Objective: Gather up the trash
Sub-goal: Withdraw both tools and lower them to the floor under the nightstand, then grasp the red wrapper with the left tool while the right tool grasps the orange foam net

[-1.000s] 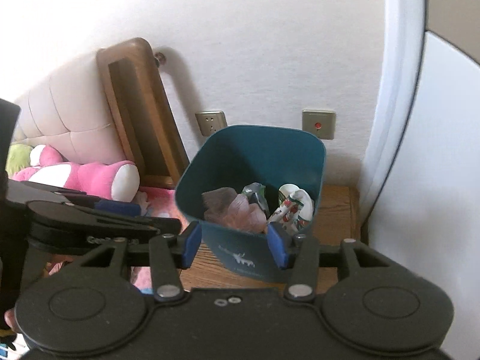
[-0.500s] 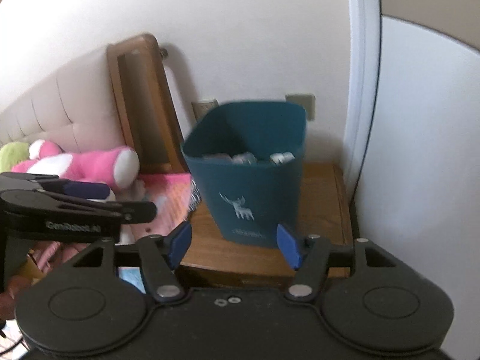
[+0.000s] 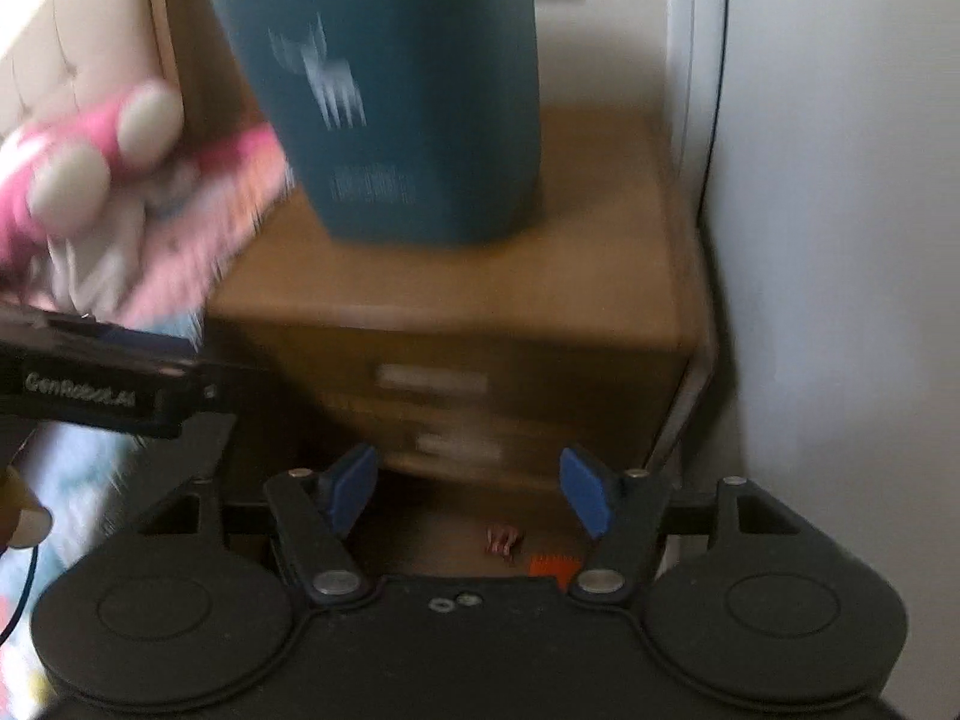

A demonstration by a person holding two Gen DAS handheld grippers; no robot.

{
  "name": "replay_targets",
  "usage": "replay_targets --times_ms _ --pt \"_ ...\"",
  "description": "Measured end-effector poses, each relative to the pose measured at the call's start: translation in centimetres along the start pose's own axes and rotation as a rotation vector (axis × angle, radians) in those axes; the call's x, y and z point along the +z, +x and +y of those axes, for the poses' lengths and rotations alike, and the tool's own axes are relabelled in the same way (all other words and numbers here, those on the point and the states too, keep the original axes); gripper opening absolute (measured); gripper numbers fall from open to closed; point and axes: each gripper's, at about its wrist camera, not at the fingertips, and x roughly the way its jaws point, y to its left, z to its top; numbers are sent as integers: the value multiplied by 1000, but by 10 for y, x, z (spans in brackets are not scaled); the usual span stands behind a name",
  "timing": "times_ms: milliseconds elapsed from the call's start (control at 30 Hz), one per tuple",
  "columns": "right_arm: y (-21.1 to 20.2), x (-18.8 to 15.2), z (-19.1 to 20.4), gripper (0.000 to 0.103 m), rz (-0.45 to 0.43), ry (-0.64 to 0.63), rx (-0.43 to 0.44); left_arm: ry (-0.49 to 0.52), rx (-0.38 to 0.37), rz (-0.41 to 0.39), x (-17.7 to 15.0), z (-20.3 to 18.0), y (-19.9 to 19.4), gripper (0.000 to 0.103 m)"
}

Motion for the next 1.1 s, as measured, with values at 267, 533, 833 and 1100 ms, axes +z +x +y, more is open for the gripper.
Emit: replay_targets --times_ms 267,533,833,1100 --pt "167 -113 -51 68 145 83 17 -43 36 128 -86 9 180 89" --pt "306 -199 -91 68 233 64 -37 -102 62 242 -142 32 345 89" --pt "400 -223 -108 68 301 36 -49 -85 94 309 -162 45 453 89" --pt "430 -234 -119 70 322 87 -88 -47 156 370 -167 43 508 89"
